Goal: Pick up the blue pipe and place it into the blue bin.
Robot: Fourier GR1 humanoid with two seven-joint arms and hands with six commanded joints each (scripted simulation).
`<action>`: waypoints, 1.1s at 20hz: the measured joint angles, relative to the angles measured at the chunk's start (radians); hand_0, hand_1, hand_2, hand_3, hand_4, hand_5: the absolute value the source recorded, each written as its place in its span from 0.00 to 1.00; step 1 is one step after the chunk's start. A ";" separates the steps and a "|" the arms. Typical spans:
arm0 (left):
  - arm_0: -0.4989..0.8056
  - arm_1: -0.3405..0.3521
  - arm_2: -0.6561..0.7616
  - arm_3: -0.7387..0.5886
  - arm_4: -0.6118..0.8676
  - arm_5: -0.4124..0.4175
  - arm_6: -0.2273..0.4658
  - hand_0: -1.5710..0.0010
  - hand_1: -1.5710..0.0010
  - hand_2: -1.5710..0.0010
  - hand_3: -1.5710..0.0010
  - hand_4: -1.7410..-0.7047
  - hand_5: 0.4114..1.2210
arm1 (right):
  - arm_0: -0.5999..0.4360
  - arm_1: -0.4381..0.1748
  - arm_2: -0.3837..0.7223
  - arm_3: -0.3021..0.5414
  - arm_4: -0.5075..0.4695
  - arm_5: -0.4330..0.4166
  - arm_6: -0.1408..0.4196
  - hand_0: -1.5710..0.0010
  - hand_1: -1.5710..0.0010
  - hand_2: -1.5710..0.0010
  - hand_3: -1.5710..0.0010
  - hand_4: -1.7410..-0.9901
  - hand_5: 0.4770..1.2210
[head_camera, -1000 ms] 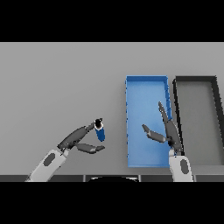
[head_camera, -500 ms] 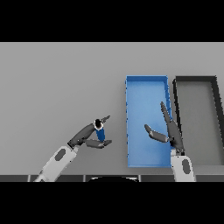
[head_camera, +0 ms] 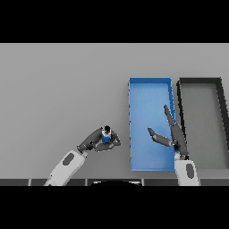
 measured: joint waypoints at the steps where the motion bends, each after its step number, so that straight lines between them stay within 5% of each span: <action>1: 0.002 0.008 -0.005 -0.016 -0.001 0.006 0.021 0.19 0.15 0.13 0.16 0.15 0.89 | 0.002 -0.003 -0.001 0.000 0.001 0.001 -0.010 1.00 1.00 1.00 1.00 0.75 0.11; 10: -0.001 -0.030 -0.006 -0.087 -0.043 0.042 -0.082 0.03 0.02 0.02 0.02 0.25 0.98 | -0.006 0.001 0.005 -0.009 0.012 -0.007 0.012 1.00 1.00 1.00 1.00 0.79 0.10; 22: -0.065 -0.075 0.007 -0.196 -0.061 -0.016 0.061 0.00 0.00 0.00 0.00 0.26 1.00 | 0.016 -0.005 0.005 -0.019 0.035 -0.022 0.003 1.00 1.00 1.00 1.00 0.82 0.14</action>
